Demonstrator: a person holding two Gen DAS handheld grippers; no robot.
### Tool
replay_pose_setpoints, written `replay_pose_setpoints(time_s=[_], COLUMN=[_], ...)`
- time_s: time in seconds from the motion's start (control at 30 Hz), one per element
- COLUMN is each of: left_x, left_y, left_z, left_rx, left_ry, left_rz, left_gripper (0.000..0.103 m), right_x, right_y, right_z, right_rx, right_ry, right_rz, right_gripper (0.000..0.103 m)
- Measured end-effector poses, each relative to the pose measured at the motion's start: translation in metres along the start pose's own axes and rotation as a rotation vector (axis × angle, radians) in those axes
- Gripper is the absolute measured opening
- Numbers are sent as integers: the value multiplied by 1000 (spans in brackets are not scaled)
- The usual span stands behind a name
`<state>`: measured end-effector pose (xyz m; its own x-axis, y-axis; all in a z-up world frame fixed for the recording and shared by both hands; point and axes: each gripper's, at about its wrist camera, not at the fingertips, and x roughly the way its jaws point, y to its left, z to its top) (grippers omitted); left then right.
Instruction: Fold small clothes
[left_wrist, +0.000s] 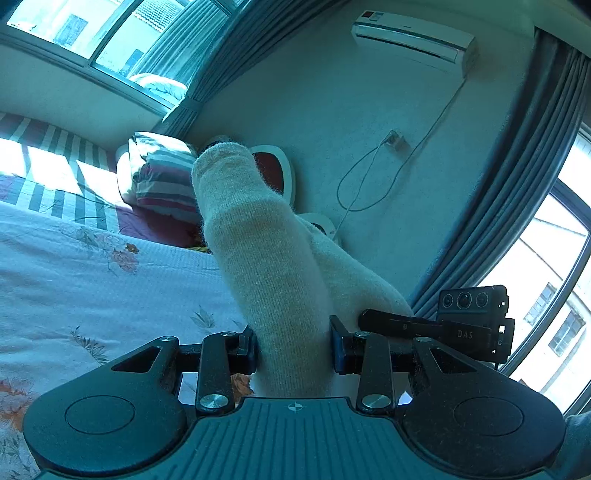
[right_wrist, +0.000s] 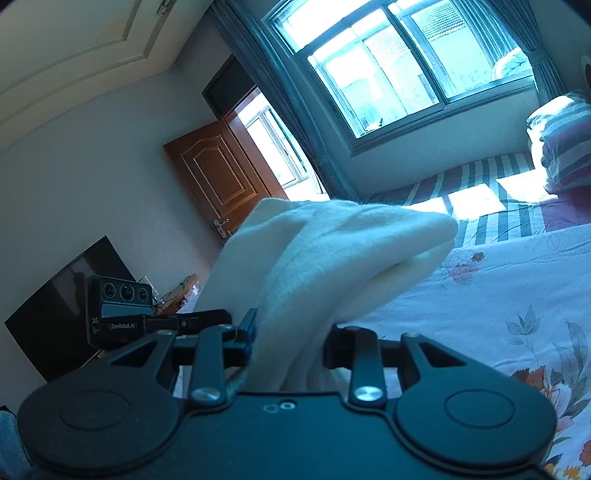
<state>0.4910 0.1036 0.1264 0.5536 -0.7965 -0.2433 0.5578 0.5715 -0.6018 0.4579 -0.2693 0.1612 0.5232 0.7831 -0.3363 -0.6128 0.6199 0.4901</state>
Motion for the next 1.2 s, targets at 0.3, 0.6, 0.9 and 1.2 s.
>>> replay_pose_setpoints(time_s=[0.3, 0.6, 0.9, 1.2], left_x=[42, 87, 126, 97], left_y=[62, 131, 181, 156], left_z=[-17, -32, -58, -85], left_rx=[-100, -216, -329, -335], left_ry=[34, 101, 205, 259], left_rz=[40, 92, 197, 154], left_gripper=[36, 36, 38, 60], right_x=[47, 92, 146, 107], right_y=[-50, -107, -172, -175], right_z=[-5, -28, -61, -70], right_rx=[69, 171, 324, 398], right_ry=[79, 152, 258, 220], right_rz=[-8, -13, -41, -70], right_gripper=[32, 32, 34, 68])
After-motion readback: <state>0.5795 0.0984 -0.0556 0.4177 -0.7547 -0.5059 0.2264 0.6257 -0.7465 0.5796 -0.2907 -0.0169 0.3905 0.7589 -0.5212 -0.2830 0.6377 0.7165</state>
